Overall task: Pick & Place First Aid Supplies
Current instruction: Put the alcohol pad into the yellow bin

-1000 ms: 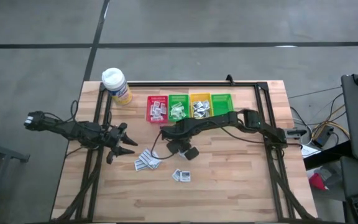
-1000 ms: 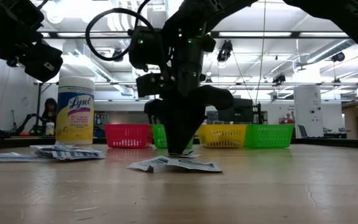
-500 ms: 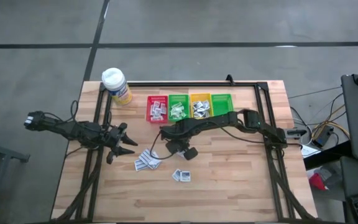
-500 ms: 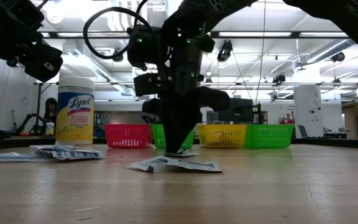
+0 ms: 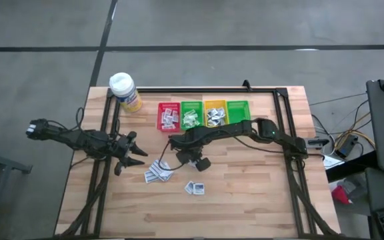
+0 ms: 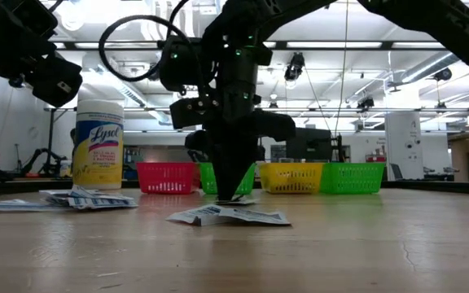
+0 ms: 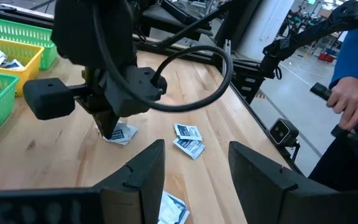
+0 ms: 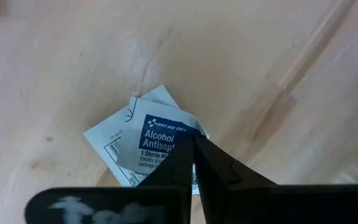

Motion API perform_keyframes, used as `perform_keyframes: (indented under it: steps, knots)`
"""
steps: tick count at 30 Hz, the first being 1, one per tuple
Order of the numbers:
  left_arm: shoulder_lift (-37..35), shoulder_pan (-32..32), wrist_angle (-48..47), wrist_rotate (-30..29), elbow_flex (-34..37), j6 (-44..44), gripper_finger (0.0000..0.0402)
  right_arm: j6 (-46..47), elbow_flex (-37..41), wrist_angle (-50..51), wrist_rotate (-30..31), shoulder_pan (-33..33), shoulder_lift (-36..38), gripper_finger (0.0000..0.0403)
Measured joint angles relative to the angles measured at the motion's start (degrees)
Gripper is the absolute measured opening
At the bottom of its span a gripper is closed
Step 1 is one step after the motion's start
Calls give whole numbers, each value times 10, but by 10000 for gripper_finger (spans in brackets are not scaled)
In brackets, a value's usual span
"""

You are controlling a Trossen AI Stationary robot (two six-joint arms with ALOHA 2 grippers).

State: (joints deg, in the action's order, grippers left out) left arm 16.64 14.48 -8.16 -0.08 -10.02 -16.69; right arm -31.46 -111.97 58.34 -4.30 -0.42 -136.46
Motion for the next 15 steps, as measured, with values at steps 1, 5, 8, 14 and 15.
perform_keyframes:
  steps: [1,5,8,14,15]
  knots:
    - [0,0,0,0,0,0,172,0,-10,12,2,-1,-1,8]
    - [0,0,0,0,0,0,172,-1,-42,30,4,-8,-2,8]
    - [0,0,0,0,0,0,172,0,-66,53,2,-13,-1,8]
    - [0,0,0,0,0,3,172,2,-112,84,-1,-25,0,8]
    - [0,0,0,0,0,3,172,7,-114,82,-5,-27,1,8]
